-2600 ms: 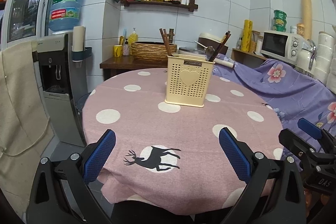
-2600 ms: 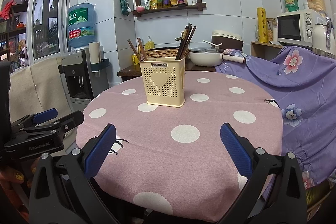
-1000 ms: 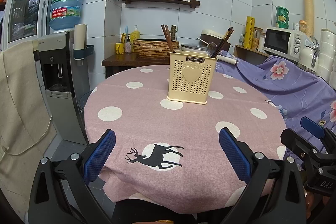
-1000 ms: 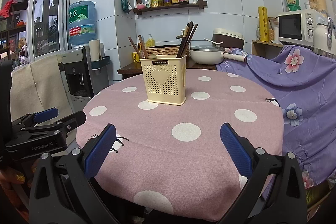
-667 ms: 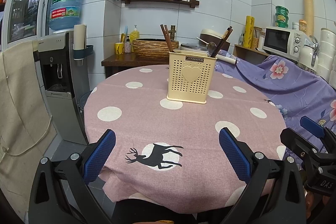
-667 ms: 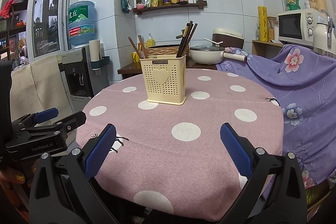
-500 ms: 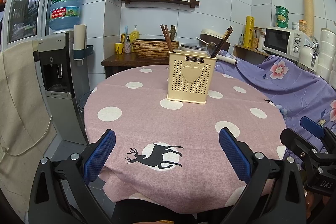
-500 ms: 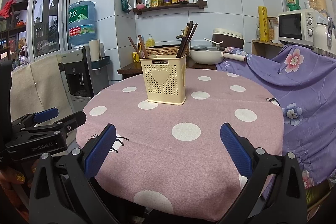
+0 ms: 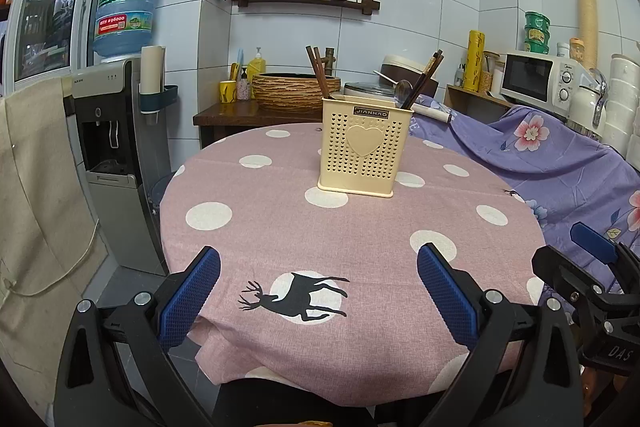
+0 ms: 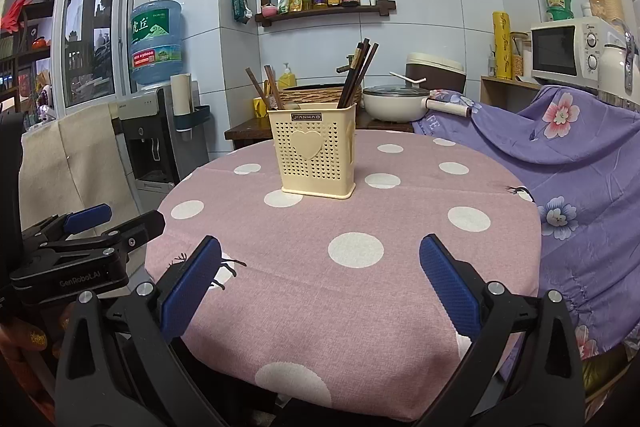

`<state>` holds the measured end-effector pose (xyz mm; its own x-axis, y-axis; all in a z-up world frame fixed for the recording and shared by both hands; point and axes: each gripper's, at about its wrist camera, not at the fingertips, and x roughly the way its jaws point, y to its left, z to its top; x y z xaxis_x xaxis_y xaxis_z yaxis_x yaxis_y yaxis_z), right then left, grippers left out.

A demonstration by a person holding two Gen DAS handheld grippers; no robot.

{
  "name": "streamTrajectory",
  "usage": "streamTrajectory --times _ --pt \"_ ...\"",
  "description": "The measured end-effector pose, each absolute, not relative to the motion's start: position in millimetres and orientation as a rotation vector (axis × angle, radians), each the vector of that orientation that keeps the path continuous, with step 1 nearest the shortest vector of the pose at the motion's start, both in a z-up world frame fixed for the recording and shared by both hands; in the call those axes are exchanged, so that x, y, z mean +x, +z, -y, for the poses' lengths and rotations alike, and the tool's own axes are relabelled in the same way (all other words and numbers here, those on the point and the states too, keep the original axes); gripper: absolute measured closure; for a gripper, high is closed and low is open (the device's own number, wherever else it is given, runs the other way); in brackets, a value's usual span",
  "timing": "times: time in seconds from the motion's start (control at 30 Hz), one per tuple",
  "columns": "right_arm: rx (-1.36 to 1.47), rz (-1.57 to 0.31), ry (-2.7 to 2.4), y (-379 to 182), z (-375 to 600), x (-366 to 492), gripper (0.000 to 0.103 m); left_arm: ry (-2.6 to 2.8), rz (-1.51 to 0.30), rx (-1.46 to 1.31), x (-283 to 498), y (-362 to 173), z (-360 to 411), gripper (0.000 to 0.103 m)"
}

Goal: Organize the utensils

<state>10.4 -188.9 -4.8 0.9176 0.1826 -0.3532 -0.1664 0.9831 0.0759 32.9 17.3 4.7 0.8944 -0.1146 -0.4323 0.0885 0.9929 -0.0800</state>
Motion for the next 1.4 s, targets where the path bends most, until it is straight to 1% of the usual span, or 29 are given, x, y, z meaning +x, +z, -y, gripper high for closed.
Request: streamTrajectory --times 1.4 --pt "0.043 -0.368 0.178 -6.0 188.3 10.0 0.006 -0.106 -0.462 -0.062 31.4 5.5 -17.5 0.006"
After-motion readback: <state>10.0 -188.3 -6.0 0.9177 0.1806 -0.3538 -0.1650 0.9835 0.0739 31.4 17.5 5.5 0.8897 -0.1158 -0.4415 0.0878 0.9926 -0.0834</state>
